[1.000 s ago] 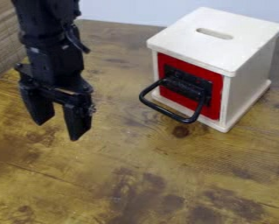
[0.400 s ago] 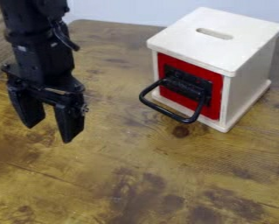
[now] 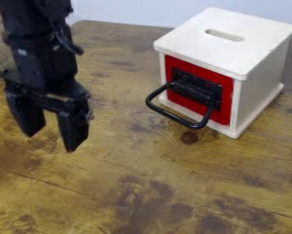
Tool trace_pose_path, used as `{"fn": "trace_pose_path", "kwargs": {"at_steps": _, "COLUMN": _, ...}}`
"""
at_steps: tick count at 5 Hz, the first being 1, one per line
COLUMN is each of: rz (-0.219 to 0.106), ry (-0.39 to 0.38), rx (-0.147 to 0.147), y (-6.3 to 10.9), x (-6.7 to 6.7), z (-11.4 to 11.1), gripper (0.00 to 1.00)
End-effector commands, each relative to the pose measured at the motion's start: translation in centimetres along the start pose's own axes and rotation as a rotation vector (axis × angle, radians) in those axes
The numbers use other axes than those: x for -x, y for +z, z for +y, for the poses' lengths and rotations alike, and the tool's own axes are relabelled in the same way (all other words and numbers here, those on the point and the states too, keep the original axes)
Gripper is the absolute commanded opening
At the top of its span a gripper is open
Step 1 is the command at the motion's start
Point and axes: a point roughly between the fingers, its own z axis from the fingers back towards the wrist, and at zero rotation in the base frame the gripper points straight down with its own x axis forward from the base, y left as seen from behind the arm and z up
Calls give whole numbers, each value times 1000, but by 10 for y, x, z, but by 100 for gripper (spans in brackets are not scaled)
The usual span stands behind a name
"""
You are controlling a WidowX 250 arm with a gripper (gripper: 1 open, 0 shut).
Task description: Close the drawer
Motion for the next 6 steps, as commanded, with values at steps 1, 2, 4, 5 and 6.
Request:
{"fn": "trace_pose_path", "kwargs": {"at_steps": 1, "rz": -73, "ry": 41, "rx": -4, "y": 22, "x": -3, "z": 13, "gripper": 100}}
{"fn": "trace_pose_path", "kwargs": {"at_steps": 2, "rz": -72, "ry": 36, "rx": -10, "y": 23, "x": -7, "z": 18, "gripper": 100}}
{"fn": "trace_pose_path", "kwargs": {"at_steps": 4, "rz": -22, "ry": 113, "rx": -31, "y": 19, "x": -27, "z": 14, "gripper": 100}}
{"fn": "trace_pose_path", "kwargs": {"at_steps": 5, "rz": -16, "ry": 142, "rx": -35, "y": 19, "x": -29, "z": 11, "gripper": 100}}
{"fn": "trace_pose_path", "kwargs": {"at_steps": 6, "rz": -21, "ry": 133, "rx": -28, "y": 16, "x": -20, "z": 17, "gripper": 100}}
